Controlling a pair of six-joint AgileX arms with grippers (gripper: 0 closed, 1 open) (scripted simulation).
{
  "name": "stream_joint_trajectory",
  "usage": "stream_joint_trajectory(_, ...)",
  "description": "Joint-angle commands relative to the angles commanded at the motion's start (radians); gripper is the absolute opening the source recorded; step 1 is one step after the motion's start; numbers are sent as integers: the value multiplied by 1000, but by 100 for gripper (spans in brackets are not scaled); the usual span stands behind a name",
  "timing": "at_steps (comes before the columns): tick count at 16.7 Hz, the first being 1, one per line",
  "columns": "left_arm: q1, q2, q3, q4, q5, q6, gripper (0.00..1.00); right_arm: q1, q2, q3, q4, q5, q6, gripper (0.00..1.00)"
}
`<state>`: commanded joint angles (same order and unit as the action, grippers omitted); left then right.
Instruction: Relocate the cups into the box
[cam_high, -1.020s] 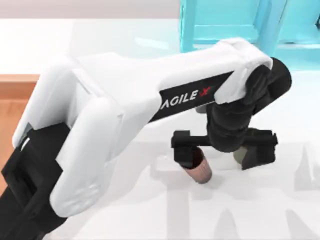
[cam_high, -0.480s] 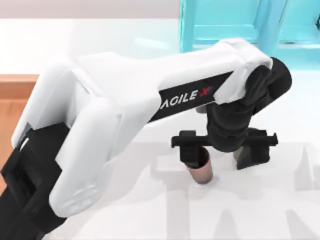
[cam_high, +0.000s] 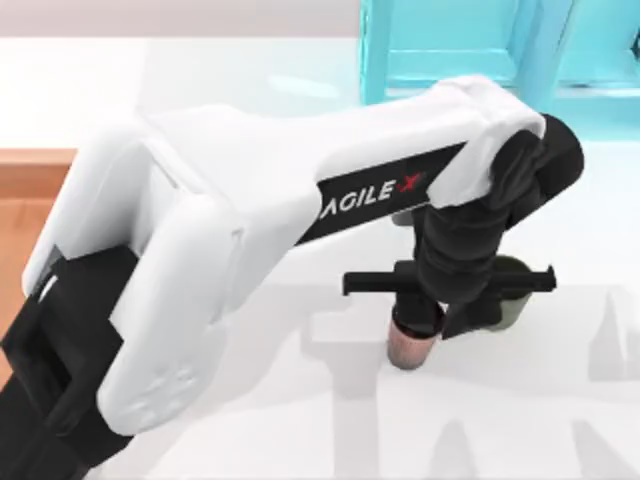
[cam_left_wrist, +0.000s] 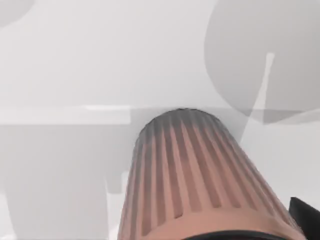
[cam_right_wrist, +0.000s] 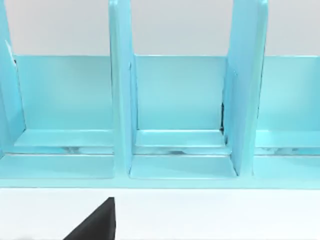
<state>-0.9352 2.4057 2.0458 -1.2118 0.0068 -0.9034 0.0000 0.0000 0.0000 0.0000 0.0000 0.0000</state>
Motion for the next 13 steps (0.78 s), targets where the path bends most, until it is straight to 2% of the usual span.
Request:
stream_joint_trajectory(10, 2, -2, -1, -2, 0, 2, 0, 0, 0, 0, 0, 0, 0, 100)
stream_joint_trajectory(13, 38, -72, -37, -32, -2, 28, 0, 0, 0, 0, 0, 0, 0, 100)
